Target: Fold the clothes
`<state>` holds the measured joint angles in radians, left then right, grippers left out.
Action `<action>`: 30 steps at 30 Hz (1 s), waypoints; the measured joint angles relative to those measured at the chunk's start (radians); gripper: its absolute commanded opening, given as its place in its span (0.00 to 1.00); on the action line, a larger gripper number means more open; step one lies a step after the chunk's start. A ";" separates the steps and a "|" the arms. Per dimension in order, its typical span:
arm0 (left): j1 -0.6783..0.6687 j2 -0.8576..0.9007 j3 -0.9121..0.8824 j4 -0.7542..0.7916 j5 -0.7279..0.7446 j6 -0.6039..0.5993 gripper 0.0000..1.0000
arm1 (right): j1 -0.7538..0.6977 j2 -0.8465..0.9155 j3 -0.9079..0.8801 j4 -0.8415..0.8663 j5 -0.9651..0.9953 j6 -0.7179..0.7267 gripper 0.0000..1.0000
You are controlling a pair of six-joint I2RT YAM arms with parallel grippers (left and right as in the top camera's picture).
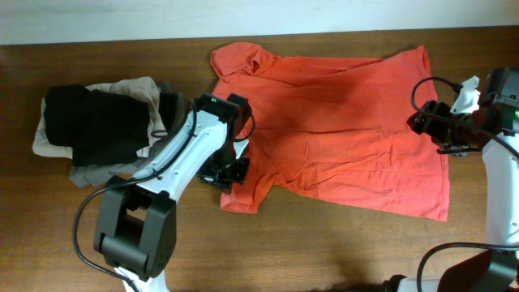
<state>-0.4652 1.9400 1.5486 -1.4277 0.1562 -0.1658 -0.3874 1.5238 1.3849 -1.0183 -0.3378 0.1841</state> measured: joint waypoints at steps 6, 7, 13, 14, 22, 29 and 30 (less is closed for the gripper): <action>0.000 -0.031 0.060 -0.080 0.000 0.000 0.01 | 0.000 0.000 0.000 0.000 0.000 0.000 0.72; 0.000 -0.042 0.064 -0.086 0.000 0.000 0.01 | 0.000 0.000 0.000 0.000 0.000 0.000 0.72; 0.000 -0.122 0.092 -0.140 0.000 -0.010 0.00 | 0.000 0.000 0.000 -0.002 0.000 0.000 0.72; 0.000 -0.139 0.095 -0.151 0.000 -0.013 0.01 | 0.000 0.000 0.000 -0.003 0.000 0.000 0.71; -0.009 -0.219 0.101 -0.259 0.044 -0.039 0.01 | 0.000 0.000 0.000 -0.005 0.000 0.000 0.71; -0.074 -0.220 0.101 -0.259 0.107 -0.042 0.01 | 0.000 0.000 0.000 -0.006 0.000 0.000 0.71; -0.083 -0.220 0.101 -0.259 0.110 -0.045 0.01 | 0.000 0.000 0.000 -0.006 0.000 0.000 0.71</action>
<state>-0.5484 1.7203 1.6497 -1.6867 0.2661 -0.2111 -0.3874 1.5238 1.3846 -1.0248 -0.3378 0.1841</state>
